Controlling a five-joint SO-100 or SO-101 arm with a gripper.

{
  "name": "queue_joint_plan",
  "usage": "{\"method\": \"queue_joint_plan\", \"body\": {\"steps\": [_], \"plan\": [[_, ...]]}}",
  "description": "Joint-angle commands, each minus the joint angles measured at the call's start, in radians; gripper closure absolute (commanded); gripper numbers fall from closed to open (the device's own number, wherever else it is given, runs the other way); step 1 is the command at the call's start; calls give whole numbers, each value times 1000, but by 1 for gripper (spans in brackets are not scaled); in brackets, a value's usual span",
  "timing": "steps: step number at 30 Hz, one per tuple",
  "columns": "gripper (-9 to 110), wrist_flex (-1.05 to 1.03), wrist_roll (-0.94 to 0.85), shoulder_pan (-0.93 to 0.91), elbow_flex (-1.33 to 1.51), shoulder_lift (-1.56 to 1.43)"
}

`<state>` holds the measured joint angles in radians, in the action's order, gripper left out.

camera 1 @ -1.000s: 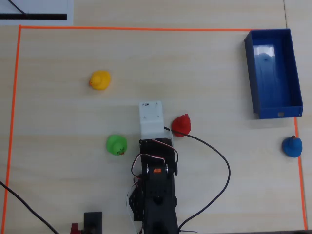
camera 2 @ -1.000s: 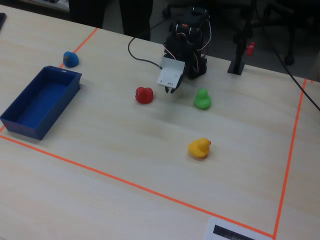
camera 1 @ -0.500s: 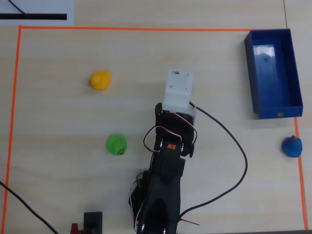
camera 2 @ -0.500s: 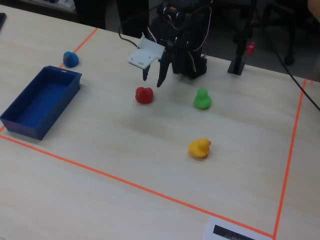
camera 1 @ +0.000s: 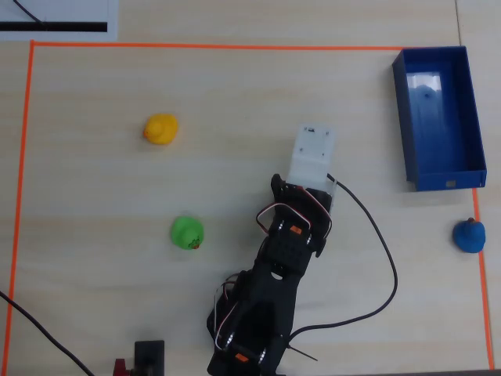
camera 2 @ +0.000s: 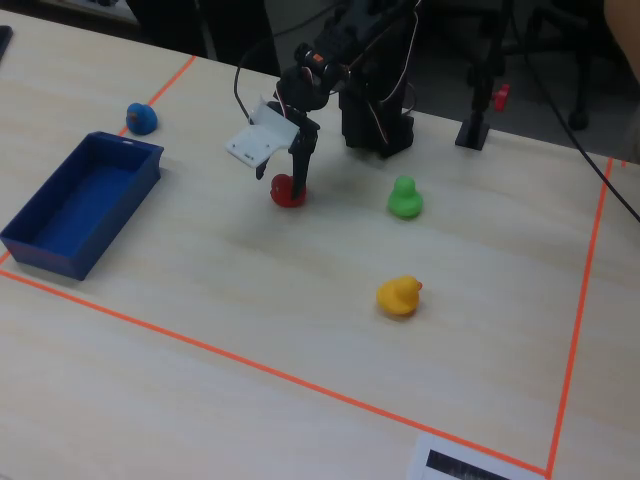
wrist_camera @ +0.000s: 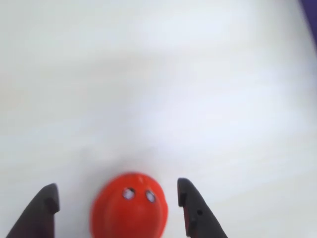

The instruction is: Grasp red duck and put it into box.

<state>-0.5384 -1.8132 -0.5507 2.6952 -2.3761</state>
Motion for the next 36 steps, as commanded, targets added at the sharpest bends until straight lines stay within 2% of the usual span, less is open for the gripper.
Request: {"method": "queue_joint_plan", "body": {"steps": [1, 13, 17, 21, 25, 36], "plan": [[69, 6, -28, -49, 12, 0], [68, 32, -34, -67, 58, 18], [82, 55, -46, -72, 58, 35], [88, 55, -51, -77, 38, 52], [101, 55, -40, -86, 11, 60], [101, 41, -35, -97, -2, 38]]}}
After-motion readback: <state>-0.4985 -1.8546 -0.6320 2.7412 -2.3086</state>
